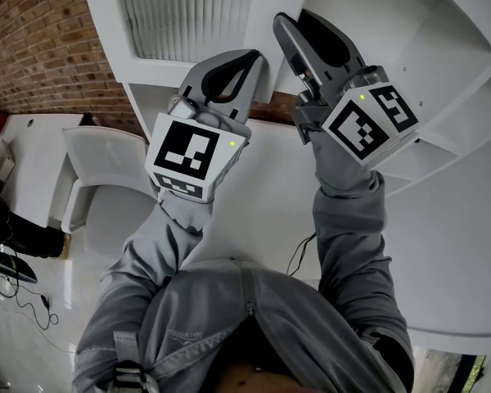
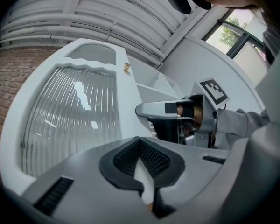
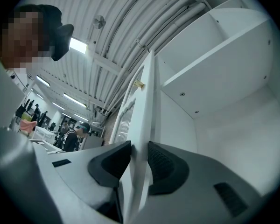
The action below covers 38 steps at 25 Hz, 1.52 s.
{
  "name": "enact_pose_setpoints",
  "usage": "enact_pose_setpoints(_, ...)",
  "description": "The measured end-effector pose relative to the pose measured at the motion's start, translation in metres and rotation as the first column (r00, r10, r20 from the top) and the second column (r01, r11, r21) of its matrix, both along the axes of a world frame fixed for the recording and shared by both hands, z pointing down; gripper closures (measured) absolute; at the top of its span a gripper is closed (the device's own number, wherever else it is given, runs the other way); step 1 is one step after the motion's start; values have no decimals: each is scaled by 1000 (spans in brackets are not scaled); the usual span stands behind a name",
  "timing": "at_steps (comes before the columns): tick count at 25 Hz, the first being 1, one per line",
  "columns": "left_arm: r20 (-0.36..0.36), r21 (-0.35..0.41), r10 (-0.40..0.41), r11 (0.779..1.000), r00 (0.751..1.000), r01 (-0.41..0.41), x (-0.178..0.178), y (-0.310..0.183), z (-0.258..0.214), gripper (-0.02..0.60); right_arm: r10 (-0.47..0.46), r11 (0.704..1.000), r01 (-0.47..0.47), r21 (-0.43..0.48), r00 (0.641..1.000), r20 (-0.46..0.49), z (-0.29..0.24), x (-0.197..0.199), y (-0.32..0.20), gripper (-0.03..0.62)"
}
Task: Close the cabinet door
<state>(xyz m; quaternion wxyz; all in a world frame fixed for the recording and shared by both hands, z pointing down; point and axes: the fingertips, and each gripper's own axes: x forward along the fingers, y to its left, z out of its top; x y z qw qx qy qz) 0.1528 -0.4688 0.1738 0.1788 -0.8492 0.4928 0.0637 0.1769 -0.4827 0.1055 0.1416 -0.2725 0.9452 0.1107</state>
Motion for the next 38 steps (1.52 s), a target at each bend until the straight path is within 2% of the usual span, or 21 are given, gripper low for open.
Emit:
enact_pose_setpoints(8,-8,-1,8,1000,1000,-8,1,-14,-3,576,21,1000,-21,3,1000,11,-4,0,-11,461)
enact_pose_setpoints(15,-11,4,18,1000,1000,-18,1,-18,1,575,118,989,-117,93,993,-6,0,4,-13,448)
enact_pose_setpoints(18,-15,8,20,1000,1000,-20,1,-19,1,575,137,986,-134,102,990,-16,1,5,-14,450)
enact_pose_setpoints(32,-19,13,42,999,999,-42,0,-24,2,577,159,985,-160,65,987,23,6,8,-21,434)
enact_pose_setpoints(38,-22,15,51,999,998,-51,-1,-24,-2,576,217,976,-216,21,976,-26,28,15,-22,439)
